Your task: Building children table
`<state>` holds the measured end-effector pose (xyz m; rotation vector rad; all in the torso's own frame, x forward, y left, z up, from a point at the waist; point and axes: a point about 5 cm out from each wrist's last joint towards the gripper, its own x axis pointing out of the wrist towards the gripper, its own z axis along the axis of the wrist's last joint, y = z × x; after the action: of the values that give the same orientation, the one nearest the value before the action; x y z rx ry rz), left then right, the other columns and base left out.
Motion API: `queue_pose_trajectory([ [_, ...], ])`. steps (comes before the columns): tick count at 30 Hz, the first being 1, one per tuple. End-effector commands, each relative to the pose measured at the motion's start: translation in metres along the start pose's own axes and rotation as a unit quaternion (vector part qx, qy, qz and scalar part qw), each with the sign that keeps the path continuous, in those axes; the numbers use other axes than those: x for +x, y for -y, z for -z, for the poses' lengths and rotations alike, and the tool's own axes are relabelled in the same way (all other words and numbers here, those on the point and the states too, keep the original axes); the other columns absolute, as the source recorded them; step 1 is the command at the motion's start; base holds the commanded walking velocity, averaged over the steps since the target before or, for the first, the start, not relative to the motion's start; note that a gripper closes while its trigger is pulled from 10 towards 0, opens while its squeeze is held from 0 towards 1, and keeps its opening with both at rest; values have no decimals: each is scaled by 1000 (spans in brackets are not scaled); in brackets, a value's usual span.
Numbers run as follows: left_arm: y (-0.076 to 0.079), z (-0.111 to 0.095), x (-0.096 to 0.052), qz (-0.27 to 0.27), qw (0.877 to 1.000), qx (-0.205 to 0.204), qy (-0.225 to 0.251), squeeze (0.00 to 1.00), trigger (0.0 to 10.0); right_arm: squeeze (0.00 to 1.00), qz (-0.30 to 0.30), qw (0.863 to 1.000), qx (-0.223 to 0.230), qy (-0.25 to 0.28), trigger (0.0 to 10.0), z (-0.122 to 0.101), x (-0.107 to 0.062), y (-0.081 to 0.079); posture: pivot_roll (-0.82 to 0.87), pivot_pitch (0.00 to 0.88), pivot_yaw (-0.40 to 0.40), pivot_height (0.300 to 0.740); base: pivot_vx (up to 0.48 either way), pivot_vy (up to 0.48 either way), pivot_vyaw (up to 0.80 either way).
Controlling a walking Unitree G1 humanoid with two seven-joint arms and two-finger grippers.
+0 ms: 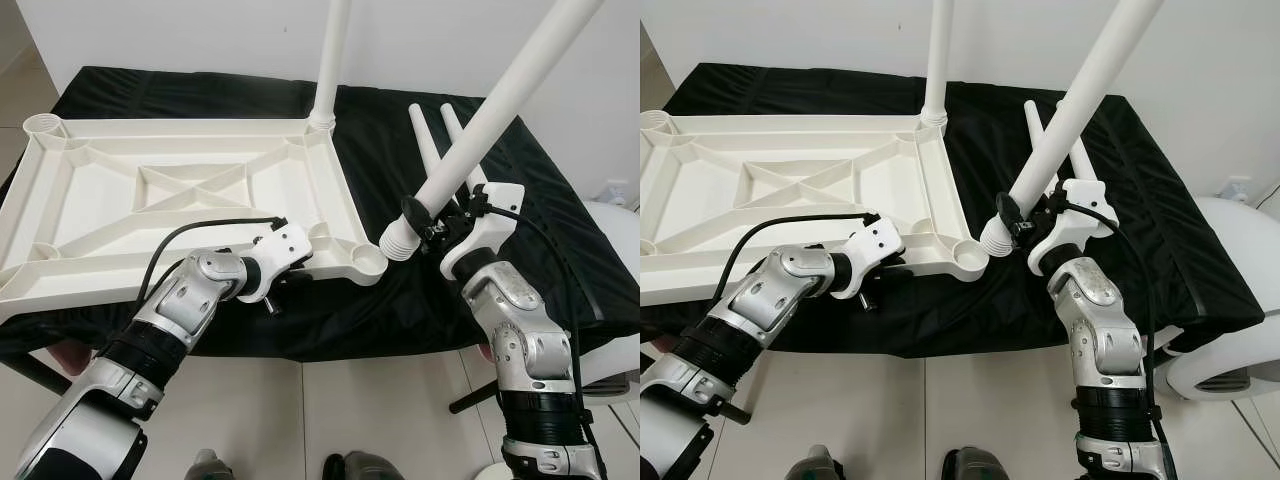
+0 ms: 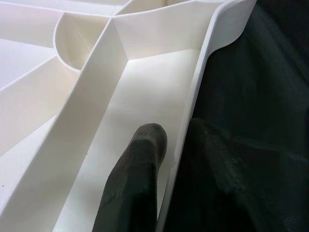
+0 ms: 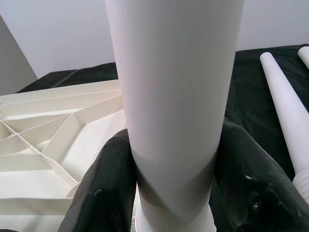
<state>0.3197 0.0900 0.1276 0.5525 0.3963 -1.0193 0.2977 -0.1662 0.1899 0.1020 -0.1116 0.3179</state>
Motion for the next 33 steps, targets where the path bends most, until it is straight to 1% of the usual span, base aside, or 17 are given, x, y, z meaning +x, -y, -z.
queue_pose_trajectory([
  [1,0,26,-1,-35,998,-38,-47,0,10000,0,-3,1000,-6,9,10000,-5,0,2,20,27,-69,740,0,0,0],
  [3,2,23,0,-33,998,-39,-42,0,10000,0,-2,1000,-6,9,10000,-6,1,2,18,27,-69,740,0,0,0],
  [7,11,14,10,-26,998,-41,-29,0,10000,0,-4,1000,-9,11,10000,-7,1,2,15,32,-68,740,0,0,0],
  [11,15,10,13,-14,999,-47,-22,0,10000,0,-5,1000,-10,11,10000,-8,1,2,16,36,-67,740,0,0,0],
  [12,17,9,14,-9,999,-50,-18,1000,10000,0,-5,1000,-11,11,10000,-7,1,2,16,36,-67,740,0,0,0],
  [15,17,7,14,-10,999,-48,-16,1000,10000,0,-5,1000,-10,11,10000,-7,1,1,16,39,-66,740,0,0,0],
  [16,16,6,15,-13,999,-46,-19,980,10000,0,-6,1000,-10,11,10000,-7,1,1,18,41,-66,740,0,0,0],
  [17,16,5,15,-14,999,-43,-18,0,10000,0,-6,1000,-11,11,10000,-7,1,1,19,44,-65,740,0,0,0],
  [23,15,0,16,-14,999,-43,-12,0,10000,0,-5,1000,-11,11,10000,-8,1,2,21,47,-67,740,0,0,0],
  [24,13,-5,17,-20,999,-44,-3,0,10000,0,-4,1000,-12,12,10000,-8,2,2,19,48,-70,740,0,0,0],
  [26,12,-9,18,-23,999,-49,3,0,10000,0,-5,1000,-12,12,10000,-8,2,2,20,47,-72,740,0,0,0],
  [28,10,-20,20,-27,998,-55,23,0,10000,0,-5,1000,-12,12,10000,-8,3,2,20,47,-75,740,0,0,0],
  [29,9,-26,21,-26,998,-54,33,0,10000,0,-6,1000,-13,12,10000,-8,4,2,20,47,-77,740,0,0,0],
  [30,9,-26,21,-26,998,-54,33,0,10000,0,-6,1000,-13,12,10000,-8,4,2,20,47,-77,740,0,0,0],
  [31,10,-34,22,-21,997,-51,44,0,10000,0,-7,1000,-14,12,10000,-9,4,2,21,46,-78,740,0,0,0],
  [33,11,-37,23,-18,998,-48,47,0,10000,0,-7,1000,-14,12,10000,-9,5,2,21,46,-78,740,0,0,0],
])
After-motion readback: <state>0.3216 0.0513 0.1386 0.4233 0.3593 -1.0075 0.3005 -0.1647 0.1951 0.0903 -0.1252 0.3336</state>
